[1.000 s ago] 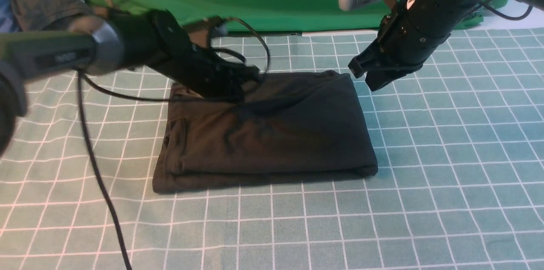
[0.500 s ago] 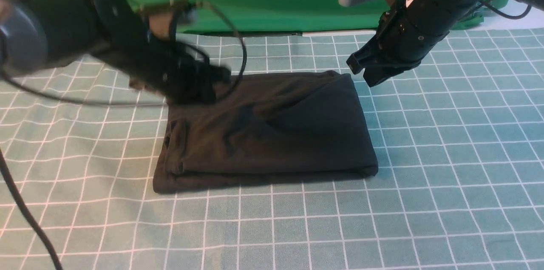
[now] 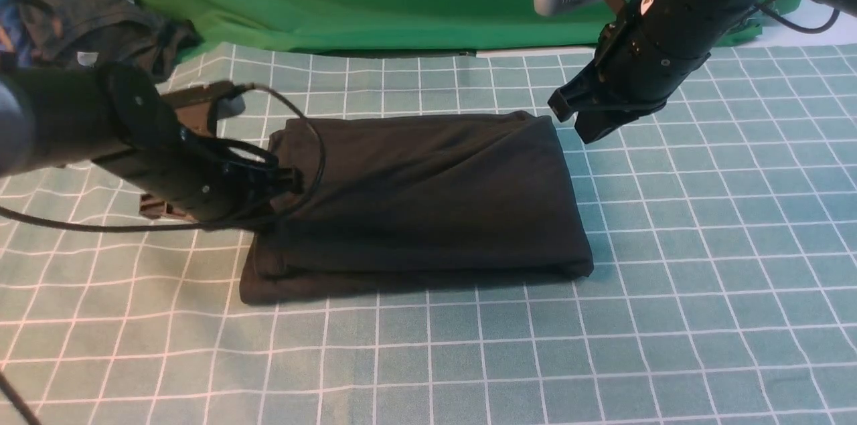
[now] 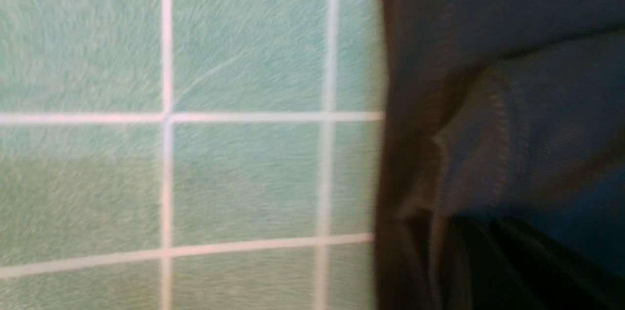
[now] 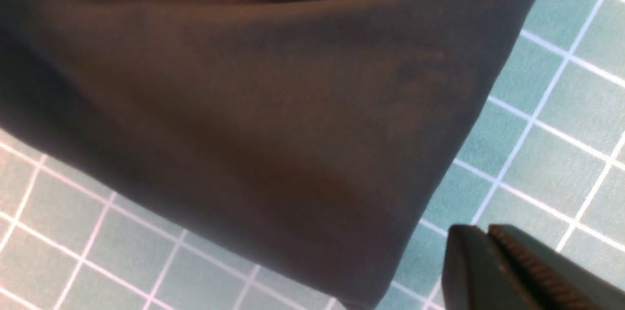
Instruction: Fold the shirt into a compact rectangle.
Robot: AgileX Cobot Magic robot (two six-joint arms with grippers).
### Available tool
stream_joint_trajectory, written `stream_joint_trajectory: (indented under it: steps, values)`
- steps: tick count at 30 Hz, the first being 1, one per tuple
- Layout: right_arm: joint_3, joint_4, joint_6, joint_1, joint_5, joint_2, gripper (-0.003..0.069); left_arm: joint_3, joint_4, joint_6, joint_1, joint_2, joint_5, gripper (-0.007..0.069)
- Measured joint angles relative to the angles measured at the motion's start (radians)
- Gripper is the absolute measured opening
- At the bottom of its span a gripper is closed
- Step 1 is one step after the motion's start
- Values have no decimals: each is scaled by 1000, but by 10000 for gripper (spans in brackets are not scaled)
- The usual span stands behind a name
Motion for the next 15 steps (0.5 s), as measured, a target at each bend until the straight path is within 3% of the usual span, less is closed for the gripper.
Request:
stream_joint_trajectory:
  steps: [15]
  values:
    - [0, -2, -12, -21, 61, -42, 21, 4, -3, 67, -7, -227, 210, 11]
